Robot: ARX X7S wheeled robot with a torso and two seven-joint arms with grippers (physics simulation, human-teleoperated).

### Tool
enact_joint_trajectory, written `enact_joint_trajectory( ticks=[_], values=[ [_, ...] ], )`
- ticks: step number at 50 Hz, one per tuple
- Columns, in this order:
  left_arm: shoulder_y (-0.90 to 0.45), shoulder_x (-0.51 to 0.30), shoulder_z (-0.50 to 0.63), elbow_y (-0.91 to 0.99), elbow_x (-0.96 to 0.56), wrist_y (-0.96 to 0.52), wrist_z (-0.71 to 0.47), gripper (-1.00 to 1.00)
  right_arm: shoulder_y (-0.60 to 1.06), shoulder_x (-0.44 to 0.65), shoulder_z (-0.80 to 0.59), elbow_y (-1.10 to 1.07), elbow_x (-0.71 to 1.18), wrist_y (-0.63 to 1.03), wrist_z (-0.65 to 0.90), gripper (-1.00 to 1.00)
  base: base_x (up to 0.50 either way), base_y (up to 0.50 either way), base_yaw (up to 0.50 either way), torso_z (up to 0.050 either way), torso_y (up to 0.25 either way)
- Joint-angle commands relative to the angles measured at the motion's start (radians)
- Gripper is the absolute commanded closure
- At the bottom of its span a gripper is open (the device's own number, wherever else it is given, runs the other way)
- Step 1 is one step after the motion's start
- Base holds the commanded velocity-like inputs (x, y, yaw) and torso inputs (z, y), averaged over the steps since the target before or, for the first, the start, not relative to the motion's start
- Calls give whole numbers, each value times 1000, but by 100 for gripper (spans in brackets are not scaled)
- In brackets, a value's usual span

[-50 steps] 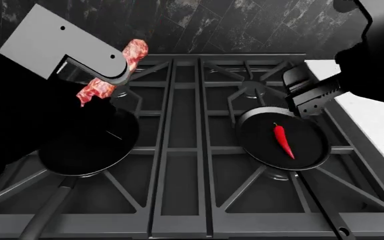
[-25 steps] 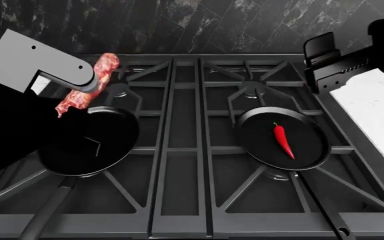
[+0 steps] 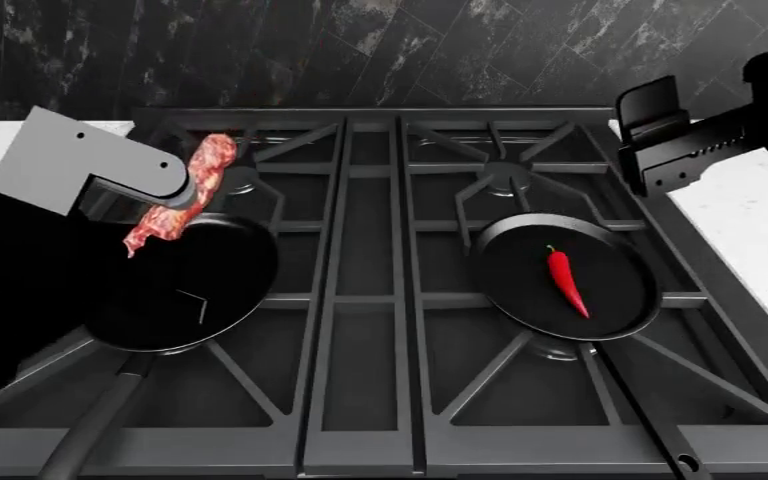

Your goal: Place both pans onto different burners. Then place the chili pepper and the sausage on different pans.

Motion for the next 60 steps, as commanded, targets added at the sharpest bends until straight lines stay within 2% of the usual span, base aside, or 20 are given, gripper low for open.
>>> enact_joint_trajectory(
  ticks=[1, 28, 60],
  values=[
    [66, -9, 1, -9, 67, 61, 37, 100, -10, 4, -3, -5, 1, 1, 7, -100, 0, 0, 0, 0, 0],
    [147, -34, 5, -32, 121, 136, 76, 100, -23, 5, -1, -2, -10, 15, 7, -100, 0, 0, 0, 0, 0],
    [217, 27, 41, -93, 199, 168, 98, 100, -41, 9, 6, -10, -18, 18, 6, -100, 0, 0, 0, 0, 0]
  ],
)
